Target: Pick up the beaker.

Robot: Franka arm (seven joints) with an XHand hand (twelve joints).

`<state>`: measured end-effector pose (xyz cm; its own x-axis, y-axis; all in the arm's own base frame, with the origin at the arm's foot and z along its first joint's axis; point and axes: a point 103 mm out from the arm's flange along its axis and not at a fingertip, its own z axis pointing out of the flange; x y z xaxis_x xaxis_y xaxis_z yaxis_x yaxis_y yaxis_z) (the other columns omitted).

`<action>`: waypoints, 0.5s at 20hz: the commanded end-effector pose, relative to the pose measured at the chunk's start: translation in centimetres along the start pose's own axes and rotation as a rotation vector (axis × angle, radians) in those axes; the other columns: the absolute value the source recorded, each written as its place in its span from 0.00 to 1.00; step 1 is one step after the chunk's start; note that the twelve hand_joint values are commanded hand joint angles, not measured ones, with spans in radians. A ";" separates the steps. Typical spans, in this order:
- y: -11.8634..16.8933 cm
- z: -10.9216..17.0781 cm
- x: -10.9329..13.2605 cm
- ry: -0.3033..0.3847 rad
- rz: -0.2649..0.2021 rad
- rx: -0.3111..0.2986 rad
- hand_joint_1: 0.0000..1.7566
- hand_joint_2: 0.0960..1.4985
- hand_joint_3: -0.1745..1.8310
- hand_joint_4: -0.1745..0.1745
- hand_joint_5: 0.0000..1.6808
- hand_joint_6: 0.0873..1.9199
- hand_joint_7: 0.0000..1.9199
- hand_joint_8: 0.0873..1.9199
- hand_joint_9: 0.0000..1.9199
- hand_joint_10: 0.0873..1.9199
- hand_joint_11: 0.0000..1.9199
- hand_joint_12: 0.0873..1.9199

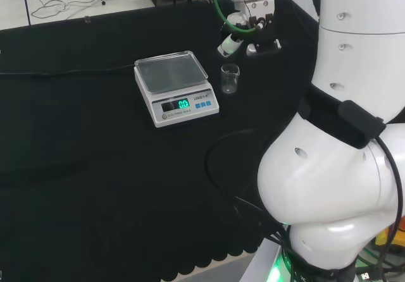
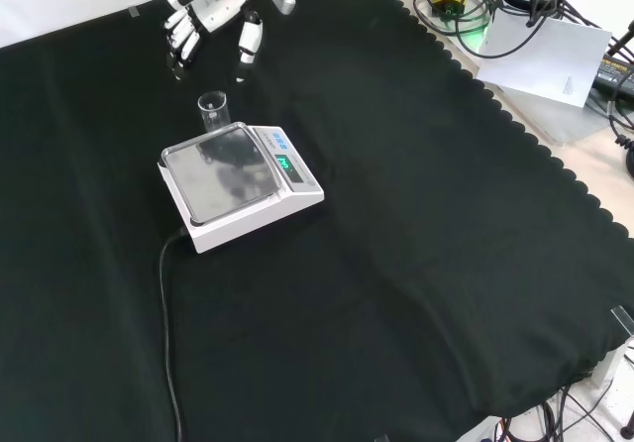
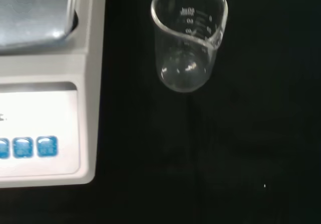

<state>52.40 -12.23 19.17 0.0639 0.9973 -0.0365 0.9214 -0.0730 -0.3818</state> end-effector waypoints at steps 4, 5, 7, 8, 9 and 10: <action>2.1 2.3 -0.8 0.043 -0.014 0.053 0.36 0.62 0.17 0.44 0.26 0.00 0.11 0.27 0.14 0.37 0.00 0.63; 2.2 2.5 -0.8 0.049 -0.016 0.058 0.36 0.62 0.17 0.45 0.25 0.00 0.11 0.27 0.14 0.37 0.00 0.63; 2.3 2.9 -0.9 0.053 -0.023 0.053 0.36 0.62 0.17 0.46 0.25 0.00 0.10 0.27 0.14 0.37 0.00 0.63; 2.3 3.1 -1.0 0.056 -0.027 0.054 0.36 0.62 0.17 0.49 0.23 0.00 0.10 0.27 0.14 0.37 0.00 0.63; 2.4 3.3 -0.9 0.055 -0.030 0.059 0.37 0.62 0.17 0.52 0.21 0.00 0.10 0.27 0.14 0.37 0.00 0.63; 2.4 3.6 -0.9 0.051 -0.032 0.063 0.37 0.62 0.17 0.54 0.20 0.00 0.10 0.27 0.14 0.37 0.00 0.63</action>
<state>53.35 -13.31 15.81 0.0611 0.9980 0.0140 0.9013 -0.0492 -0.4304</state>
